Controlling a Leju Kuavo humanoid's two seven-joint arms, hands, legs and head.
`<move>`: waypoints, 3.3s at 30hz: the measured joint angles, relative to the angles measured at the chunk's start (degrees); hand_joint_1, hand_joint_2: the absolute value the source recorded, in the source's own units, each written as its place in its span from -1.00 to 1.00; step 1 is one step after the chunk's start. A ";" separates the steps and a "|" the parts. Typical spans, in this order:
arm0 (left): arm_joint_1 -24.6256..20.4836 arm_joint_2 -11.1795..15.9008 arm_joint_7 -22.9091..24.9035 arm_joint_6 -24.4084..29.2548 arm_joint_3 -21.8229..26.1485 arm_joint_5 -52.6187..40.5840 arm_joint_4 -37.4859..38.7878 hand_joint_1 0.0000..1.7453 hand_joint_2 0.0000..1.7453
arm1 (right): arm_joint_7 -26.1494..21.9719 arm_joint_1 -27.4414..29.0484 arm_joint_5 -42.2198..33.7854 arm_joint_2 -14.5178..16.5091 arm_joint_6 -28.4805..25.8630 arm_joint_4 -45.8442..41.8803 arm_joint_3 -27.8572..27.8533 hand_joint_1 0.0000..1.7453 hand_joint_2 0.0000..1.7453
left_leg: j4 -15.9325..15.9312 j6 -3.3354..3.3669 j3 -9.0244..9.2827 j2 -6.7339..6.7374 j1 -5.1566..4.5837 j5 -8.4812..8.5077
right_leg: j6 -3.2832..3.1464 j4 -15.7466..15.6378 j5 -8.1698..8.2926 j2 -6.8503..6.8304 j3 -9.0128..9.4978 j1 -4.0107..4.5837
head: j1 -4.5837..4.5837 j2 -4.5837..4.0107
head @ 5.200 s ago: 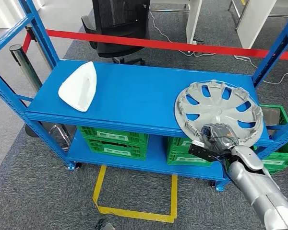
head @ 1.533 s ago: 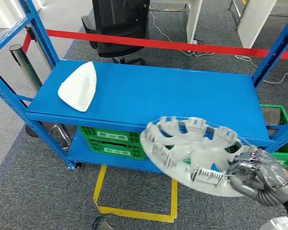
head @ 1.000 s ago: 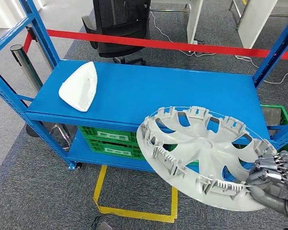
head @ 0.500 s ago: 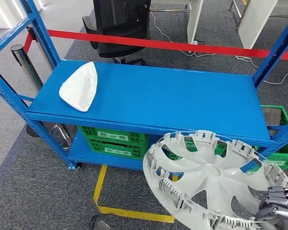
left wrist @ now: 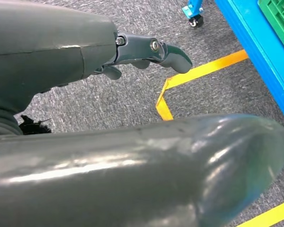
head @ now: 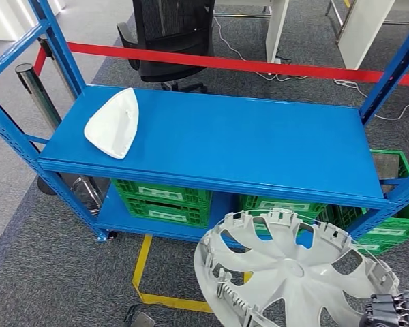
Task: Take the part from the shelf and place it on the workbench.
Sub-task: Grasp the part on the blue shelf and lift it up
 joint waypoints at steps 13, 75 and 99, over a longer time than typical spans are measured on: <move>0.32 -0.30 -0.02 -0.87 -0.55 3.86 -1.23 -1.00 -1.00 | -0.68 3.05 2.01 1.84 -2.67 -0.67 0.32 1.00 1.00 | 0.00 0.00 0.00 -0.02 0.00 -0.01 | 0.00 0.00 -0.01 -0.02 0.00 0.00 | -0.01 0.00; 2.62 0.89 -0.02 -6.85 -7.29 12.33 -3.74 -1.00 -1.00 | -0.68 6.51 2.79 4.35 -15.73 -0.37 13.02 1.00 1.00 | -0.01 0.00 0.00 -0.02 0.00 -0.01 | 0.00 -0.01 -0.01 -0.02 0.02 0.00 | -0.01 0.00; 2.62 0.84 1.64 -7.96 -7.22 11.40 -3.72 -1.00 -1.00 | -0.19 7.29 3.34 2.92 -17.75 -0.37 13.70 1.00 1.00 | -0.01 0.00 0.00 -0.02 0.00 -0.01 | 0.00 -0.01 -0.01 -0.02 0.02 0.00 | -0.01 0.00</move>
